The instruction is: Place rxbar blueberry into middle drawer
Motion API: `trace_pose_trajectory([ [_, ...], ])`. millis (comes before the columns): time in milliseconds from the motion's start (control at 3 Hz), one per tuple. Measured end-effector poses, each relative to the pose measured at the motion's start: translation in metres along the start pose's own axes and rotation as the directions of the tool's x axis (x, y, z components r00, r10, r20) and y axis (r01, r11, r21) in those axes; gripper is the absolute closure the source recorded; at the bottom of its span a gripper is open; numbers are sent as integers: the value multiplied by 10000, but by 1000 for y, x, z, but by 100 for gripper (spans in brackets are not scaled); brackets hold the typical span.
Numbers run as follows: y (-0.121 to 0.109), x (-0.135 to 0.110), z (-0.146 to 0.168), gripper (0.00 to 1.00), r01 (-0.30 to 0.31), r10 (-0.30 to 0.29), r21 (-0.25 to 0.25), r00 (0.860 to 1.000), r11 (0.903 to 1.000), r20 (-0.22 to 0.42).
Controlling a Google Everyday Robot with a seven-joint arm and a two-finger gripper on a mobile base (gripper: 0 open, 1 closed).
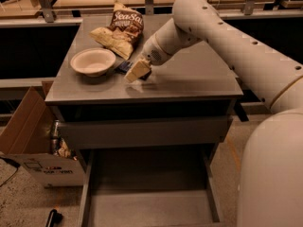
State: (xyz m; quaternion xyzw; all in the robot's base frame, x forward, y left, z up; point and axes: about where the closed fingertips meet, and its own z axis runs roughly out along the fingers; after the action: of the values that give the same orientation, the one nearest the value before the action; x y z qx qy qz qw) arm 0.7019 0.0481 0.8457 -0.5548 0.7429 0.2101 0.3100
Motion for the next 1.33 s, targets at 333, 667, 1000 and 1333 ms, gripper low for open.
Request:
trace_pose_trajectory([
  [333, 2, 1, 3, 64, -17, 17, -61, 10000, 10000, 67],
  [667, 6, 0, 3, 87, 167, -168, -135, 9999, 9998, -33],
  [1000, 12, -10, -3, 100, 543, -541, -278, 9985, 9981, 71],
  [1333, 24, -31, -25, 100, 1249, -1132, -944, 9863, 9877, 1199],
])
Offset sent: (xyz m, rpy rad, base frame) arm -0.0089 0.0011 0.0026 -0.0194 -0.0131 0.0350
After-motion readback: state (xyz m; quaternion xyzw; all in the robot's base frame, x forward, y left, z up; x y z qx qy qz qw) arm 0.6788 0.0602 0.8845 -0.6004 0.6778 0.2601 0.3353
